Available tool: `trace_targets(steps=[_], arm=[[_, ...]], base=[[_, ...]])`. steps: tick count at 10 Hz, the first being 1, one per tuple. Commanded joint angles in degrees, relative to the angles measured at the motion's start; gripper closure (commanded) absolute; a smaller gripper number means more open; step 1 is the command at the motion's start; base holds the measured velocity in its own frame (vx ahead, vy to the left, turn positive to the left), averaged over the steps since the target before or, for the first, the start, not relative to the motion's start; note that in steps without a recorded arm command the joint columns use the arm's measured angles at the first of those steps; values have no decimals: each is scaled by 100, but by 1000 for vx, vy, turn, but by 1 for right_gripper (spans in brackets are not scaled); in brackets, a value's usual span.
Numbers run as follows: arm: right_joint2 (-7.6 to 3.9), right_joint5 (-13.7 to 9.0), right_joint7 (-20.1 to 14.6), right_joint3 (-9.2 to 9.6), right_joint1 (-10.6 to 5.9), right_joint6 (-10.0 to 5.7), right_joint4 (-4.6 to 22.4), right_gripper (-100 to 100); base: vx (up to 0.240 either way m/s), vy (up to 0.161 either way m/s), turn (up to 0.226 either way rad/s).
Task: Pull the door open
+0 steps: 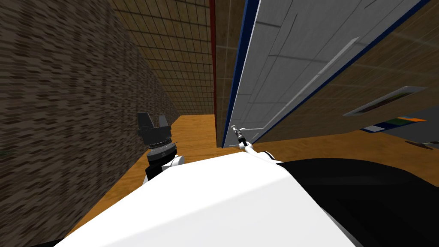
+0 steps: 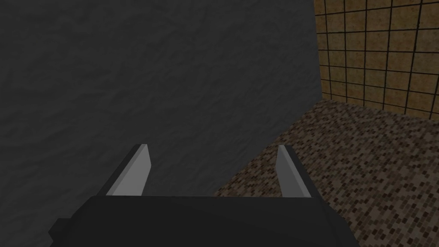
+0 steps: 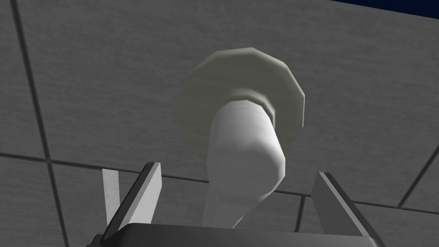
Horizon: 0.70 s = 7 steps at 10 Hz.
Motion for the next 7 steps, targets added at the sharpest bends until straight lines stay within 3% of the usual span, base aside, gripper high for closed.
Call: trace_targets(steps=[1, 7], arm=[[4, -2, 9, 4, 8, 21, -21, 100], [-16, -23, 2, 15, 44, 50, -48, 100]], base=[[0, 0, 0], [-21, -1, 16]])
